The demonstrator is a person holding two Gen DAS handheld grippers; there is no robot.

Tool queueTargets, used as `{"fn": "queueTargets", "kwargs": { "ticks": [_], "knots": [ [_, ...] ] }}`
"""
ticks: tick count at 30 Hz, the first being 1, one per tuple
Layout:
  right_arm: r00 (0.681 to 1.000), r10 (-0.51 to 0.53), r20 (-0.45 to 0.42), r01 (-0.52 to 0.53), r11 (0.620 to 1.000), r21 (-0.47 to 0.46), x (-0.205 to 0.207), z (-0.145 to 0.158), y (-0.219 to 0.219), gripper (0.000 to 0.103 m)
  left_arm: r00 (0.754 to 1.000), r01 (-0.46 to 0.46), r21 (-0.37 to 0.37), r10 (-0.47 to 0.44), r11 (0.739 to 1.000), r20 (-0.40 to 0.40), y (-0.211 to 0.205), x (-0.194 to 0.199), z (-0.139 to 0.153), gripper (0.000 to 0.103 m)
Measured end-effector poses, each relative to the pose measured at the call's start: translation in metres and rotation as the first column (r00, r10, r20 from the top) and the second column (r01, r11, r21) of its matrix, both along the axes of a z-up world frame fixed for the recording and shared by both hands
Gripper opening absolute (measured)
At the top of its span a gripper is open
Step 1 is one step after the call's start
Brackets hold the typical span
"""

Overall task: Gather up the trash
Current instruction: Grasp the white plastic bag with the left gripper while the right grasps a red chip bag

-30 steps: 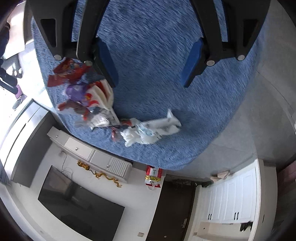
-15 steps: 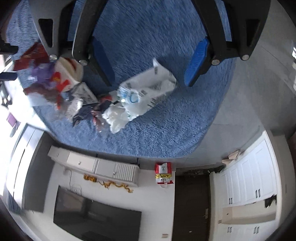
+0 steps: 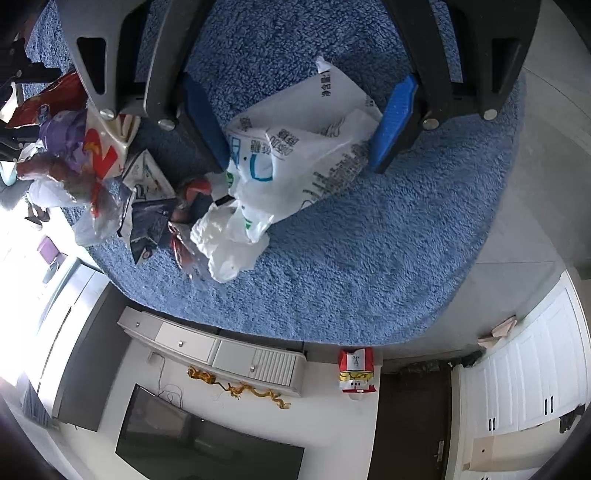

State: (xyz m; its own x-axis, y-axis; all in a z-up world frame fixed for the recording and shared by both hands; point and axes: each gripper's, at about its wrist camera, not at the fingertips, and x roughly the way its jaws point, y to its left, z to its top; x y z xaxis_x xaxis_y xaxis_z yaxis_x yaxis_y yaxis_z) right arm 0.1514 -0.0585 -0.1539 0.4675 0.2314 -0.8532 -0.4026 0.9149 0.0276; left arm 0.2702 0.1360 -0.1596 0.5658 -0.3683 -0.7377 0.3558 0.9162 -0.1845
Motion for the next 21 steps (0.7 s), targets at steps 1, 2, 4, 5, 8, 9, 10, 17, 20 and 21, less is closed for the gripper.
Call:
{"fn": "queueTargets", "kwargs": {
  "ticks": [1, 2, 4, 5, 8, 9, 10, 17, 20, 21],
  "knots": [
    [1.000, -0.002, -0.005, 0.002, 1.000, 0.003, 0.000, -0.002, -0.001, 0.059, 1.000, 0.000, 0.000, 0.000, 1.000, 0.003, 0.000, -0.001, 0.001, 0.076],
    [1.000, -0.006, -0.007, 0.006, 1.000, 0.006, 0.000, -0.003, -0.002, 0.055, 1.000, 0.002, 0.001, -0.002, 1.000, 0.005, 0.000, -0.002, 0.001, 0.072],
    [1.000, -0.012, -0.012, 0.012, 1.000, 0.009, 0.000, -0.006, -0.005, 0.046, 1.000, 0.013, 0.006, -0.013, 1.000, 0.007, -0.002, -0.005, 0.001, 0.063],
    [1.000, -0.013, -0.012, 0.013, 1.000, 0.011, 0.000, -0.006, -0.005, 0.041, 1.000, 0.012, 0.012, -0.012, 1.000, 0.011, -0.002, -0.008, 0.001, 0.060],
    [1.000, -0.011, -0.010, 0.011, 1.000, 0.027, -0.002, -0.005, -0.009, 0.022, 1.000, 0.009, 0.031, -0.009, 0.999, 0.019, -0.006, -0.017, 0.002, 0.054],
    [1.000, -0.009, -0.008, 0.009, 1.000, 0.026, -0.003, -0.004, -0.010, 0.016, 1.000, 0.008, 0.032, -0.009, 0.999, 0.020, -0.005, -0.019, 0.002, 0.050],
    [1.000, -0.007, -0.006, 0.007, 1.000, 0.022, -0.005, -0.003, -0.011, 0.016, 1.000, 0.007, 0.032, -0.008, 0.999, 0.019, -0.005, -0.023, 0.002, 0.048],
    [0.999, 0.036, 0.014, -0.036, 0.999, 0.019, -0.022, 0.002, -0.007, 0.009, 1.000, -0.028, -0.004, 0.028, 1.000, 0.014, 0.004, -0.051, 0.005, 0.031],
    [0.998, 0.059, 0.027, -0.060, 0.998, 0.027, -0.033, 0.007, -0.005, 0.008, 0.999, -0.052, -0.012, 0.052, 0.999, 0.013, 0.009, -0.066, 0.009, 0.028],
    [0.998, 0.063, 0.030, -0.064, 0.998, 0.030, -0.036, 0.009, -0.005, 0.008, 0.998, -0.063, -0.017, 0.063, 0.998, 0.014, 0.013, -0.072, 0.012, 0.027]
  ]
}}
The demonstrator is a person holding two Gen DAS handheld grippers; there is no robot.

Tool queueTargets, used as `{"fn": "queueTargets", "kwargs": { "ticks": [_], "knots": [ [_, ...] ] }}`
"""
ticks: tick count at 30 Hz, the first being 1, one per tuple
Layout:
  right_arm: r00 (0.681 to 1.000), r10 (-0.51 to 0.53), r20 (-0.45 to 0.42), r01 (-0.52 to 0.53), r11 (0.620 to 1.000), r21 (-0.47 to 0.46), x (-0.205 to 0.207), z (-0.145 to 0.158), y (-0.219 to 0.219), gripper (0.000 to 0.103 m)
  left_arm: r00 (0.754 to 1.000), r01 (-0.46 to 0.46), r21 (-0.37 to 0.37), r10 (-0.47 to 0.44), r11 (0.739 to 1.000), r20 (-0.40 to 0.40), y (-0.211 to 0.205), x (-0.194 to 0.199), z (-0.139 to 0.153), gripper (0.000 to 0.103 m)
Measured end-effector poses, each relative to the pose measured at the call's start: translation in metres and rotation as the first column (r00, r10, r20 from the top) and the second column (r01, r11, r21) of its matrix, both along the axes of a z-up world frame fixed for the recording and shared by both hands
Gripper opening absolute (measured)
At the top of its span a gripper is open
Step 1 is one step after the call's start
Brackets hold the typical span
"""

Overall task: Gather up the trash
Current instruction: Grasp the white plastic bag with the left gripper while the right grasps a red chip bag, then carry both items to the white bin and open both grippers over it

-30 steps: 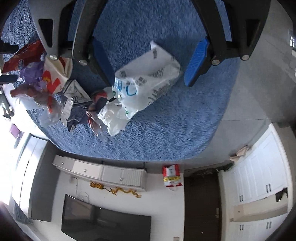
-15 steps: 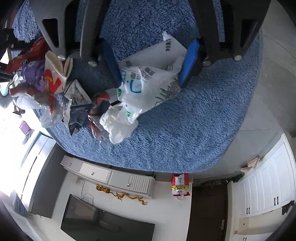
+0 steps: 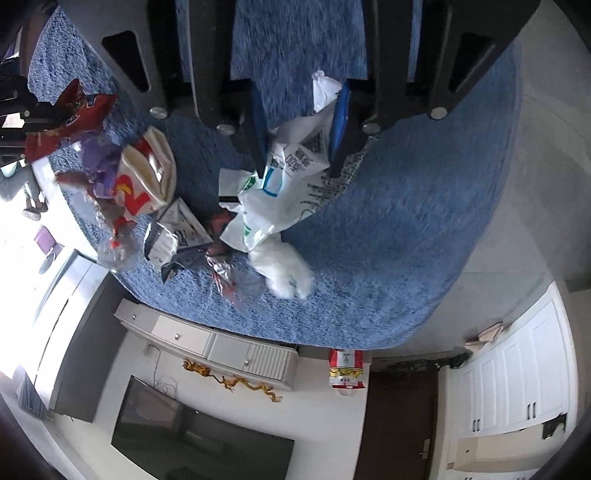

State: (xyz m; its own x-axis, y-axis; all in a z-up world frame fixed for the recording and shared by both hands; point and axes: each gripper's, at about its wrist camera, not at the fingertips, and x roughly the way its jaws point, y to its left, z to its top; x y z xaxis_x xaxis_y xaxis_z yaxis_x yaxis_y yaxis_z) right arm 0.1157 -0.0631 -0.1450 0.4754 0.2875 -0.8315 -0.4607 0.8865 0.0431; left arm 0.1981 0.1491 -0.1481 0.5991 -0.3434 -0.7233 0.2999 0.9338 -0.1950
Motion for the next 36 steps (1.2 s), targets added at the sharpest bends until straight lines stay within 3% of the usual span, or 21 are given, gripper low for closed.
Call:
{"fn": "queueTargets", "kwargs": {
  "ticks": [9, 21, 28, 36],
  "knots": [
    [0.998, 0.008, 0.069, -0.012, 0.999, 0.053, -0.037, 0.023, -0.013, 0.007, 0.996, -0.074, -0.015, 0.074, 0.997, 0.051, 0.019, -0.053, 0.028, 0.025],
    [0.969, -0.132, 0.211, 0.100, 0.983, 0.157, -0.085, 0.065, -0.091, 0.007, 0.988, -0.097, -0.060, 0.104, 0.993, 0.115, -0.001, -0.098, 0.071, 0.025],
    [0.920, -0.290, 0.265, 0.233, 0.946, 0.225, -0.110, 0.074, -0.163, 0.007, 0.982, -0.015, -0.032, 0.021, 0.999, 0.185, -0.057, -0.112, 0.107, 0.025],
    [0.827, -0.482, 0.288, 0.420, 0.872, 0.252, -0.138, 0.068, -0.260, 0.007, 0.967, 0.155, -0.016, -0.148, 0.988, 0.207, -0.162, -0.112, 0.132, 0.025]
  ]
}}
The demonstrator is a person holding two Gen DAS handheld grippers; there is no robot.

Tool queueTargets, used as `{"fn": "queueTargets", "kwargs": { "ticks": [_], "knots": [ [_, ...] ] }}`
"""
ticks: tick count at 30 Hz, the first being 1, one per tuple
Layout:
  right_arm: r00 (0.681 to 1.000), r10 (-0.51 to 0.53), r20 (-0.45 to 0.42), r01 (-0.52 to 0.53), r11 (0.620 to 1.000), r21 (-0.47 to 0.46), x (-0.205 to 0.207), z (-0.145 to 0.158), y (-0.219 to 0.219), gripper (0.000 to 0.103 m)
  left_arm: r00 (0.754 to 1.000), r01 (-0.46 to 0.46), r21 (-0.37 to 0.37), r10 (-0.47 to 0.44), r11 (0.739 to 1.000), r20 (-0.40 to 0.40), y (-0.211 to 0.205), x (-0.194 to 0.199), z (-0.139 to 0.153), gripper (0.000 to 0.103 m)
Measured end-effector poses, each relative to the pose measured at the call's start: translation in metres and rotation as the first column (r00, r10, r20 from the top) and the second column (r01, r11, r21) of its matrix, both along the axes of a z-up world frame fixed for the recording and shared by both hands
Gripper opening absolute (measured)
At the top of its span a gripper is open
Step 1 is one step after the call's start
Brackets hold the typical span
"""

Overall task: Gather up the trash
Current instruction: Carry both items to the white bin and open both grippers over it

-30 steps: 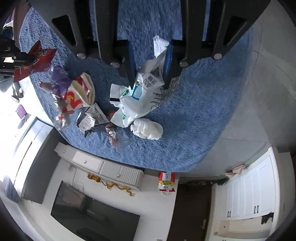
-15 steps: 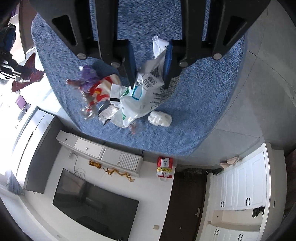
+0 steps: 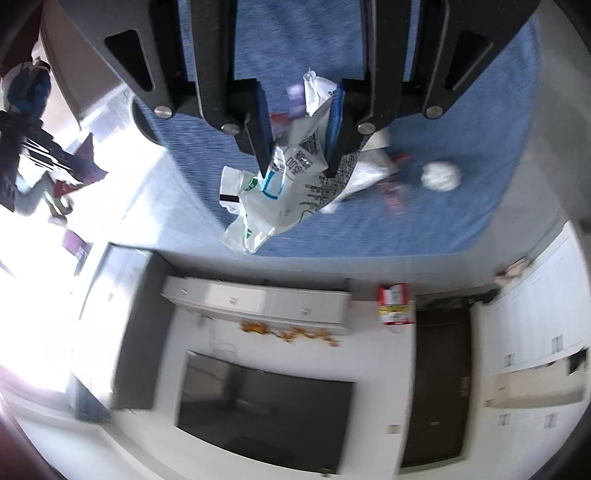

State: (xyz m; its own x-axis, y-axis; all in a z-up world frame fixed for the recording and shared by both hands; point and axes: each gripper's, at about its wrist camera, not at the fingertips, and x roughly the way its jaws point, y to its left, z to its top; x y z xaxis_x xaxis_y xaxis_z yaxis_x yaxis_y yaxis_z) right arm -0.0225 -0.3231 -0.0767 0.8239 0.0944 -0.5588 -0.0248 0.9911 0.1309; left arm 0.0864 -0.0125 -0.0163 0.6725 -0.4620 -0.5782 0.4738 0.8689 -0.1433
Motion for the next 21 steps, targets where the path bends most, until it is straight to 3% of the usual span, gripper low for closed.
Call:
{"fn": "queueTargets", "kwargs": {
  "ticks": [5, 11, 17, 21],
  "knots": [
    [0.991, -0.131, -0.028, 0.132, 0.990, 0.047, -0.008, -0.022, -0.056, 0.007, 0.987, 0.157, 0.053, -0.154, 0.986, -0.050, -0.095, 0.004, -0.010, 0.025],
    [0.969, -0.226, -0.103, 0.237, 0.965, 0.111, -0.011, -0.062, -0.104, 0.007, 0.935, 0.344, 0.145, -0.326, 0.928, -0.137, -0.214, -0.005, -0.045, 0.025],
    [0.948, -0.279, -0.154, 0.300, 0.944, 0.137, -0.002, -0.090, -0.133, 0.008, 0.894, 0.437, 0.196, -0.398, 0.878, -0.207, -0.300, -0.006, -0.079, 0.025],
    [0.936, -0.301, -0.182, 0.329, 0.933, 0.148, 0.011, -0.107, -0.153, 0.009, 0.880, 0.459, 0.217, -0.408, 0.861, -0.244, -0.341, 0.002, -0.100, 0.027]
  ]
}}
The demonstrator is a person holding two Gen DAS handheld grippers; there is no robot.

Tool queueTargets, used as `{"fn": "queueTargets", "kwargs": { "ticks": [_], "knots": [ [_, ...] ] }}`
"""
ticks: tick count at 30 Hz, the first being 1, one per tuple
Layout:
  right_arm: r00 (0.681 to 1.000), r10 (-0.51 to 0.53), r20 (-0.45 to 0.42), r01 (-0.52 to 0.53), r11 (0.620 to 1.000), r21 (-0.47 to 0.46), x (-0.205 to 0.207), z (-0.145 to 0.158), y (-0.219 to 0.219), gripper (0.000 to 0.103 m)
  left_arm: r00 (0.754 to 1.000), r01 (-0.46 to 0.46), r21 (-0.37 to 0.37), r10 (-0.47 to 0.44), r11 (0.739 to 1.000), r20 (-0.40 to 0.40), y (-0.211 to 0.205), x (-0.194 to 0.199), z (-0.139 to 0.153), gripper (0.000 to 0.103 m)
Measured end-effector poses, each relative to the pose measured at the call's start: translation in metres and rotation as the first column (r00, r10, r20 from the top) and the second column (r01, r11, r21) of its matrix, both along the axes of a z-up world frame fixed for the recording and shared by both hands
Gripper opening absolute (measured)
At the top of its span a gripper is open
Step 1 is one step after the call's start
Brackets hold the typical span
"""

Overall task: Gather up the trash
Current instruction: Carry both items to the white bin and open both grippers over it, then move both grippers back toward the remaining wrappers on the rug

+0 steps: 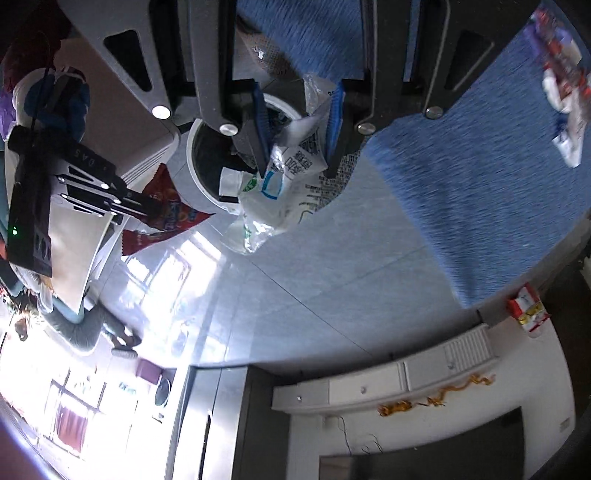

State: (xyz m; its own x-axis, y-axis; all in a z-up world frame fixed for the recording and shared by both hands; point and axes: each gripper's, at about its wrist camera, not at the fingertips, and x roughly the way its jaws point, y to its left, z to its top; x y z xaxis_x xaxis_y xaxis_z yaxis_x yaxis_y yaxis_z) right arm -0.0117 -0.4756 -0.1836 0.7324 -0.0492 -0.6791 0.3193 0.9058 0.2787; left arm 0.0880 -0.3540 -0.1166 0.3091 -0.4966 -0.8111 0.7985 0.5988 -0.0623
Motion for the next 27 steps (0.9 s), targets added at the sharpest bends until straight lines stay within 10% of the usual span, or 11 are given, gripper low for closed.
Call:
{"fn": "queueTargets", "kwargs": {
  "ticks": [8, 12, 16, 27],
  "knots": [
    [0.997, -0.035, -0.072, 0.037, 0.999, 0.019, 0.019, -0.029, -0.020, 0.014, 0.998, 0.004, 0.032, -0.001, 0.999, -0.070, -0.049, 0.014, -0.037, 0.036],
    [0.993, -0.053, -0.104, 0.055, 0.998, 0.015, 0.024, -0.039, -0.022, 0.040, 0.995, 0.001, 0.027, 0.001, 1.000, -0.104, -0.059, 0.018, -0.046, 0.045],
    [0.991, -0.061, -0.122, 0.061, 0.998, 0.002, 0.024, -0.044, -0.022, 0.043, 0.993, -0.005, 0.005, 0.006, 1.000, -0.119, -0.059, 0.019, -0.045, 0.052],
    [0.993, -0.066, -0.093, 0.062, 0.997, -0.041, 0.012, -0.018, -0.007, 0.052, 0.991, -0.125, -0.008, 0.125, 0.992, 0.037, -0.006, 0.007, -0.006, 0.052]
  ]
}}
